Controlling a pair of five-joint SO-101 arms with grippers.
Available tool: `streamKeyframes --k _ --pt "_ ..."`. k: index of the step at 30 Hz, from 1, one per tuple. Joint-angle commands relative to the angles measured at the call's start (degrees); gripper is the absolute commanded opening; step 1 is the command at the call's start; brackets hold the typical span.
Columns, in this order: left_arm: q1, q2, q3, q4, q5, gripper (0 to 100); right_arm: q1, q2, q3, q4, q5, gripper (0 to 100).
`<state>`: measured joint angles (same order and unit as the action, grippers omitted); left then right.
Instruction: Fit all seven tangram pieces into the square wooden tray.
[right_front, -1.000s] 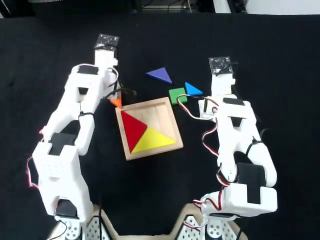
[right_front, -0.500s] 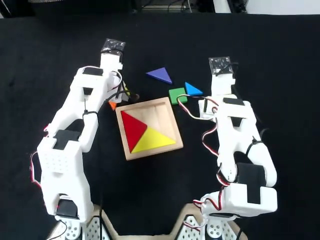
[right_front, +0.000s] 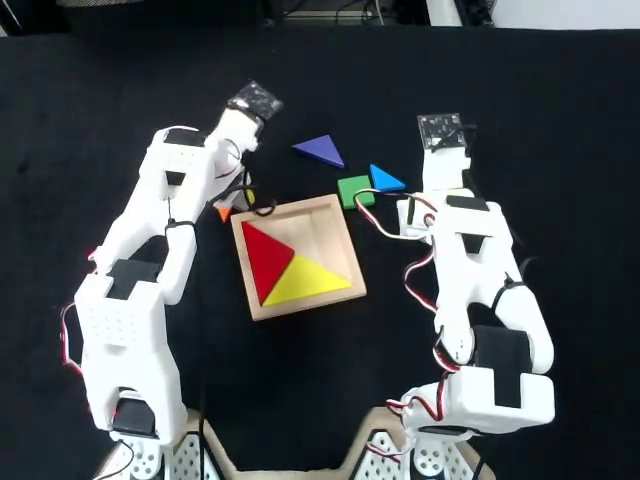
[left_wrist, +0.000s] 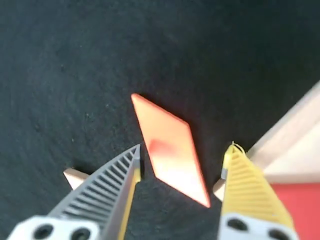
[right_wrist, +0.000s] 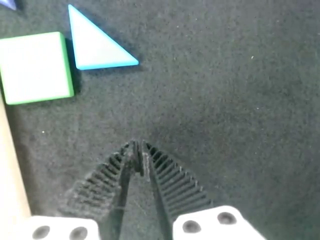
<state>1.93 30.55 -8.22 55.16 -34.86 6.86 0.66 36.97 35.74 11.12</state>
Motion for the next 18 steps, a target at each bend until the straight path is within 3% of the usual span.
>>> streamKeyframes --k 1,9,18 --pt "0.7 -0.5 -1.7 0.4 -2.6 26 -0.8 -0.2 -1.8 -1.1 0.5 1.2" --pt "-0.4 6.2 -7.4 2.2 -2.6 26 -0.8 -0.1 -1.7 -1.1 0.5 1.2" --pt "0.3 22.0 -36.9 23.9 -2.3 26 -0.8 0.0 -1.7 -1.1 0.5 1.2"
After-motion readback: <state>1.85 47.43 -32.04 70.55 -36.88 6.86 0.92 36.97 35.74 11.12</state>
